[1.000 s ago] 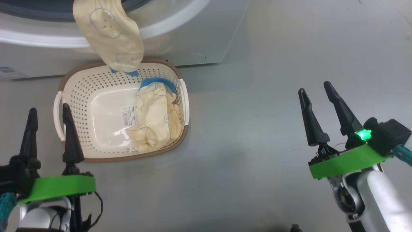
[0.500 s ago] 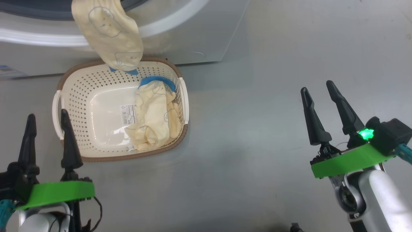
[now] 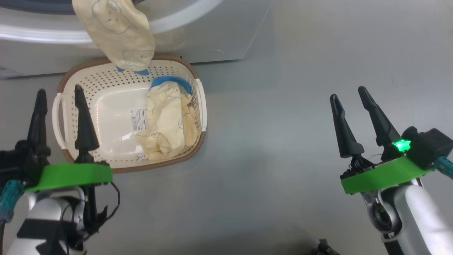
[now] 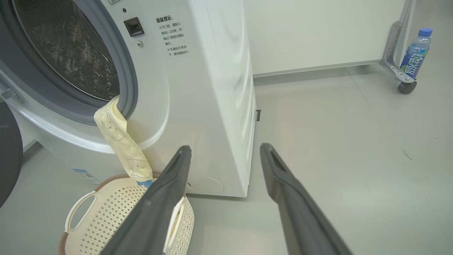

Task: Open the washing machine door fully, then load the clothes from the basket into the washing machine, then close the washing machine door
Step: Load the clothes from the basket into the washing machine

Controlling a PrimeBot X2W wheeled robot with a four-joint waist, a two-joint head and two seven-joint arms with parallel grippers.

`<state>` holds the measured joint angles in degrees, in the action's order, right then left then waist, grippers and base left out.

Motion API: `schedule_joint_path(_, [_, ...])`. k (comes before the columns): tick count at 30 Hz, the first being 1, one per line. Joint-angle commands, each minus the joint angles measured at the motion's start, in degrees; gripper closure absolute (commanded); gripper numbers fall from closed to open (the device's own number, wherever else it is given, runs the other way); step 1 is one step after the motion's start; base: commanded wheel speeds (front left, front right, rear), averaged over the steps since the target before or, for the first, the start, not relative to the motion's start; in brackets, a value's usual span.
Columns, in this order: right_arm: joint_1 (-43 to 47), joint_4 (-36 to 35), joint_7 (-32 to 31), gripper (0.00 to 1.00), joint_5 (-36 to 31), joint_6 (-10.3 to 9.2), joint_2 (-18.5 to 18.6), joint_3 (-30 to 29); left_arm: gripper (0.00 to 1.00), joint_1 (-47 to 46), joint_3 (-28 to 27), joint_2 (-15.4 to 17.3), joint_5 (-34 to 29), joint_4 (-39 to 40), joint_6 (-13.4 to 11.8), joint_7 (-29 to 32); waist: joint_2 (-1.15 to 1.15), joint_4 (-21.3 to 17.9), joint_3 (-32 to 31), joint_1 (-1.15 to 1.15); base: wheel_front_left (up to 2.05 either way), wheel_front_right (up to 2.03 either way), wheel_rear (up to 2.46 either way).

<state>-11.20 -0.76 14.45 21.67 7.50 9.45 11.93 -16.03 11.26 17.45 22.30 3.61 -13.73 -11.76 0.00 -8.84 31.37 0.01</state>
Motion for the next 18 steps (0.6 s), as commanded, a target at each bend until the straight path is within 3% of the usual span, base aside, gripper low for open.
schedule_joint_path(1, [-0.6,-2.0,0.5,0.00,-0.2,-0.01,0.8,1.2,0.00,-3.3,-1.5,0.8,0.3,0.3,-0.1,0.4,0.00,-0.3,0.3,-0.01,0.00,0.00,0.00])
schedule_joint_path(18, [-2.1,-3.1,0.5,0.00,-0.3,-0.01,0.4,0.3,0.00,-21.8,2.3,-2.6,1.0,-16.6,4.9,-0.4,0.00,-1.6,6.4,-0.01,0.00,0.00,0.00])
